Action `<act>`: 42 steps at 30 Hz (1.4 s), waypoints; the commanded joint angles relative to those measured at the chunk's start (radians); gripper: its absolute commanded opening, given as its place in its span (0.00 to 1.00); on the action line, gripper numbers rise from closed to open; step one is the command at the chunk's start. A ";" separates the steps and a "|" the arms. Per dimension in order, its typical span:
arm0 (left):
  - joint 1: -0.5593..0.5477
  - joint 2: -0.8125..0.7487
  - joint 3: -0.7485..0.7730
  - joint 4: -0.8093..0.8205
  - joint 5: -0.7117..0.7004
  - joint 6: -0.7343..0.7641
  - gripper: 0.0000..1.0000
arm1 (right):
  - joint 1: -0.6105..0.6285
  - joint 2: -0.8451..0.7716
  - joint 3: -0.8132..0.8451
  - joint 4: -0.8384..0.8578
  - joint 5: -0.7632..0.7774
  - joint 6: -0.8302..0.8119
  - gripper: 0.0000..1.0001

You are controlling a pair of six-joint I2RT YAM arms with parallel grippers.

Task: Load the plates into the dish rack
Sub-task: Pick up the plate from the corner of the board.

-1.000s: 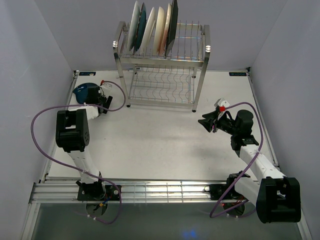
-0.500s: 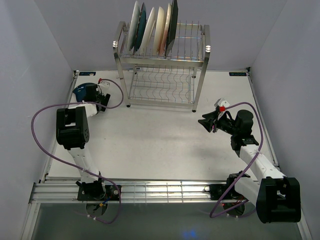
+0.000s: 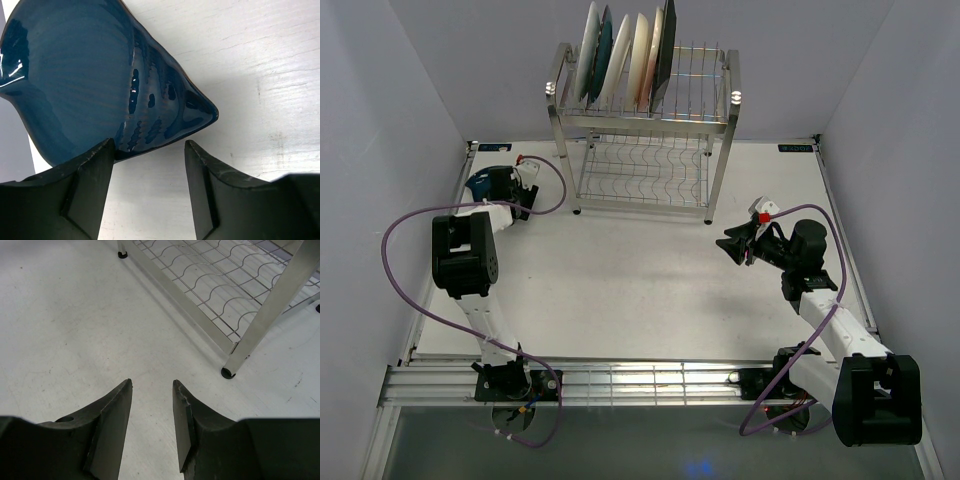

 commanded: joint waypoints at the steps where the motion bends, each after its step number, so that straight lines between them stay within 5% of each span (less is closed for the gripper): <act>1: 0.001 -0.001 0.027 -0.030 0.048 -0.006 0.66 | -0.005 -0.007 0.029 0.019 -0.021 -0.007 0.45; 14: -0.038 -0.012 0.013 -0.036 0.022 0.042 0.57 | -0.005 -0.013 0.029 0.017 -0.022 -0.007 0.44; 19: -0.071 -0.020 0.011 -0.046 -0.002 0.057 0.41 | -0.005 -0.013 0.029 0.017 -0.024 -0.007 0.45; 31: -0.117 -0.043 0.021 -0.099 -0.001 0.033 0.22 | -0.005 -0.017 0.029 0.016 -0.021 -0.007 0.44; 34: -0.120 -0.046 0.019 -0.104 0.009 0.033 0.25 | -0.005 -0.017 0.029 0.014 -0.022 -0.007 0.45; 37: -0.123 -0.046 0.015 -0.104 0.001 0.037 0.44 | -0.005 -0.017 0.029 0.014 -0.024 -0.007 0.44; 42: -0.123 -0.043 0.007 -0.096 -0.037 0.045 0.48 | -0.005 -0.014 0.030 0.013 -0.025 -0.007 0.44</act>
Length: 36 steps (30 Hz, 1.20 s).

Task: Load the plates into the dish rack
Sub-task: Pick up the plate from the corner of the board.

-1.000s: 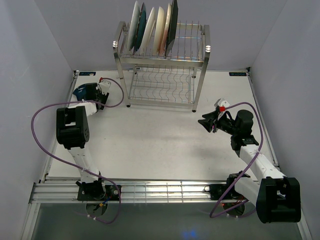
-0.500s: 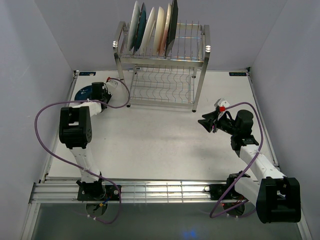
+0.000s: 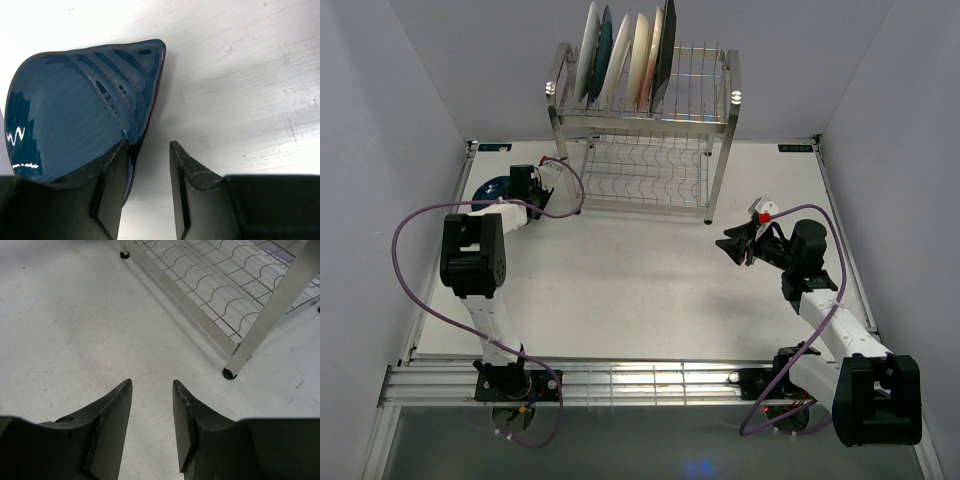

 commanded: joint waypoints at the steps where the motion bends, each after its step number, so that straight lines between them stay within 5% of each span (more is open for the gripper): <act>1: -0.009 -0.031 -0.005 -0.040 -0.021 0.003 0.48 | -0.005 -0.013 0.029 0.013 -0.017 -0.007 0.45; 11: -0.008 -0.005 -0.023 -0.004 -0.108 0.023 0.48 | -0.005 -0.012 0.030 0.013 -0.020 -0.007 0.44; 23: 0.002 0.024 0.000 -0.027 -0.042 -0.013 0.22 | -0.005 -0.015 0.029 0.012 -0.019 -0.008 0.44; 28: 0.003 0.037 0.005 -0.039 -0.031 -0.021 0.00 | -0.005 -0.015 0.029 0.010 -0.017 -0.008 0.44; 36: 0.003 -0.002 -0.029 -0.004 -0.036 -0.070 0.00 | -0.005 -0.015 0.030 0.010 -0.012 -0.007 0.44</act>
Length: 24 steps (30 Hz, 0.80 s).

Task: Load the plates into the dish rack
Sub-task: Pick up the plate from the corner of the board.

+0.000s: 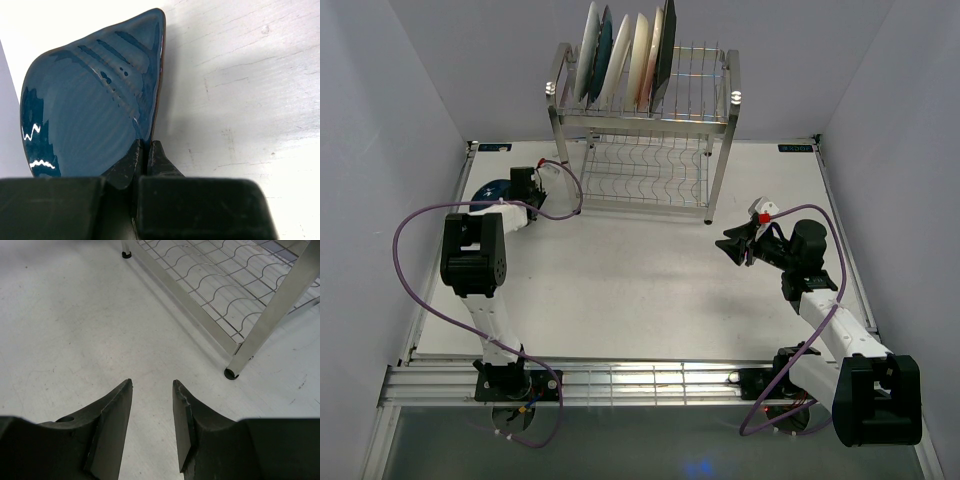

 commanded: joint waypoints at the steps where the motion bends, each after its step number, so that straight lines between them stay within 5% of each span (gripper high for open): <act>1: 0.000 -0.024 -0.016 -0.015 0.051 -0.088 0.00 | -0.005 -0.015 0.030 0.014 -0.007 -0.008 0.44; 10: 0.000 -0.153 0.093 -0.110 0.181 -0.374 0.00 | -0.005 -0.013 0.033 0.012 -0.007 -0.008 0.44; 24: 0.017 -0.372 0.046 -0.087 0.222 -0.642 0.00 | -0.005 -0.002 0.033 0.012 -0.017 -0.010 0.44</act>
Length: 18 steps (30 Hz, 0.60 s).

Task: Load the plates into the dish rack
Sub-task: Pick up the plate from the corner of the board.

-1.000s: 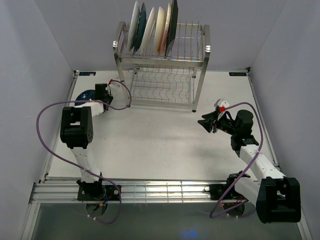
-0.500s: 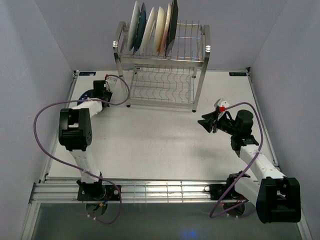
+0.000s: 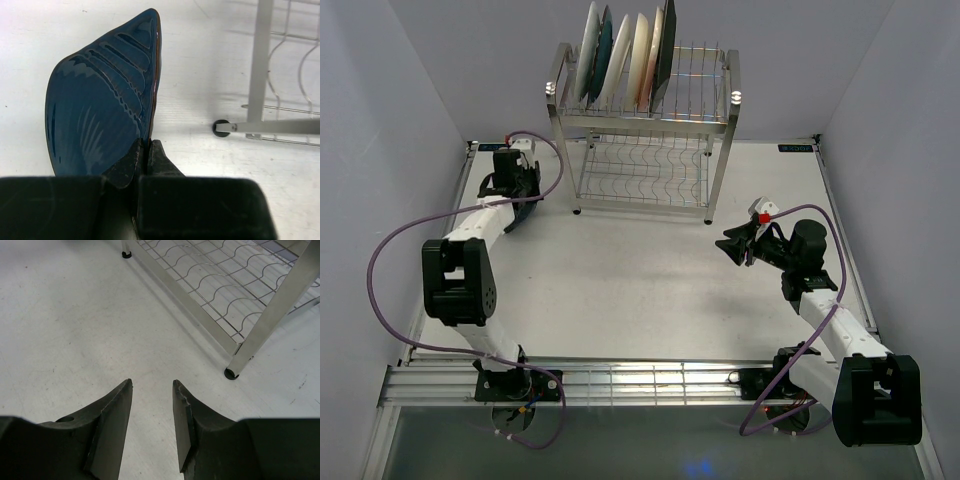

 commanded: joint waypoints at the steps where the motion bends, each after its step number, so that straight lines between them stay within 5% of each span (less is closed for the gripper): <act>1: 0.007 -0.155 -0.002 0.096 0.057 -0.086 0.00 | -0.005 -0.003 0.033 0.014 -0.015 -0.010 0.44; 18: 0.101 -0.314 0.004 0.023 0.027 -0.366 0.00 | -0.005 0.005 0.038 0.012 -0.013 -0.010 0.44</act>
